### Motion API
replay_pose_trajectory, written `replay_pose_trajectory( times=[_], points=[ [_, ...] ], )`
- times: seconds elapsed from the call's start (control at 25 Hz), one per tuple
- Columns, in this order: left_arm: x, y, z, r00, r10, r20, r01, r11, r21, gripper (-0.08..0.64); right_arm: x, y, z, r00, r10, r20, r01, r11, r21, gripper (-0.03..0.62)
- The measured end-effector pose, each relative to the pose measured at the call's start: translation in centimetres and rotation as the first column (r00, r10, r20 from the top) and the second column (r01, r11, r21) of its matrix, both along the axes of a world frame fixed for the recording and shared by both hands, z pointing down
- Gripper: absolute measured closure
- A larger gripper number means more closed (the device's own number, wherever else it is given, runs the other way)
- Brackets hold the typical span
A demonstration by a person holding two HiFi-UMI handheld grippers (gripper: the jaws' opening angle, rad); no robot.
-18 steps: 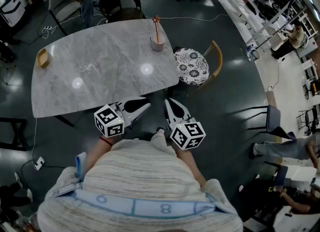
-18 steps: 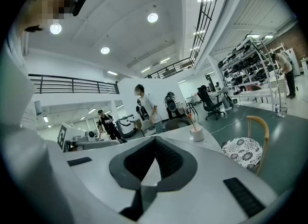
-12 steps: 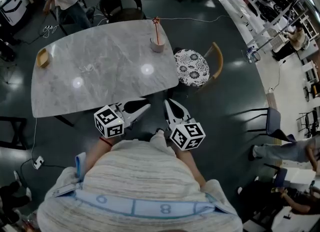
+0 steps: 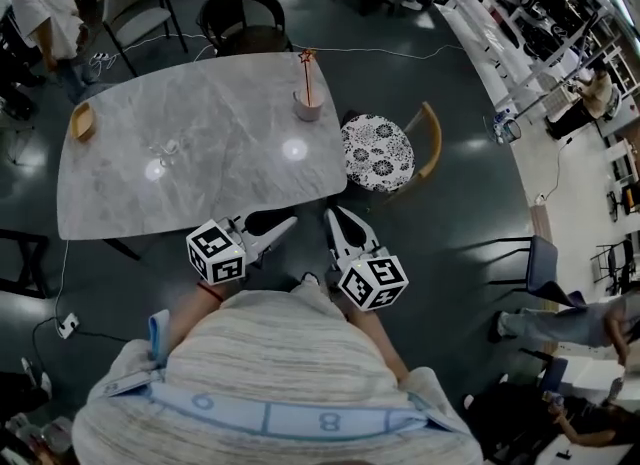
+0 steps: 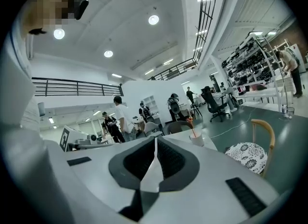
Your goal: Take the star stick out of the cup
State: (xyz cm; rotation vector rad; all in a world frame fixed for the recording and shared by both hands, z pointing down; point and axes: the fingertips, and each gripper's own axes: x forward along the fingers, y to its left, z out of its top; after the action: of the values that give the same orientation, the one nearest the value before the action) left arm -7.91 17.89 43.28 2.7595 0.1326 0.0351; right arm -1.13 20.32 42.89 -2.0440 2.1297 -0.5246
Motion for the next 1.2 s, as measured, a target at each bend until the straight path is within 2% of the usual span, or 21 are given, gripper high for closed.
replay_pose_trajectory(
  times=[0.48,0.88,1.2],
  points=[
    [8.6,-0.4,-2.0,0.995,-0.099,-0.02,0.099,0.995,0.009,0.505,7.3,-1.5,-1.6,0.982,-0.191,0.0,0.191,0.982,-0.005,0.581],
    [9.9,-3.1,-0.4,0.981,-0.195,0.014,0.196,0.981,-0.011,0.505,9.5,-4.6,0.0,0.961,-0.272,0.049,0.273,0.962,-0.017,0.58],
    [11.6,-10.0,0.4,0.975,-0.22,0.008,0.22,0.975,-0.021,0.505,10.6,-11.2,0.9,0.955,-0.294,0.046,0.295,0.955,-0.027,0.58]
  ],
)
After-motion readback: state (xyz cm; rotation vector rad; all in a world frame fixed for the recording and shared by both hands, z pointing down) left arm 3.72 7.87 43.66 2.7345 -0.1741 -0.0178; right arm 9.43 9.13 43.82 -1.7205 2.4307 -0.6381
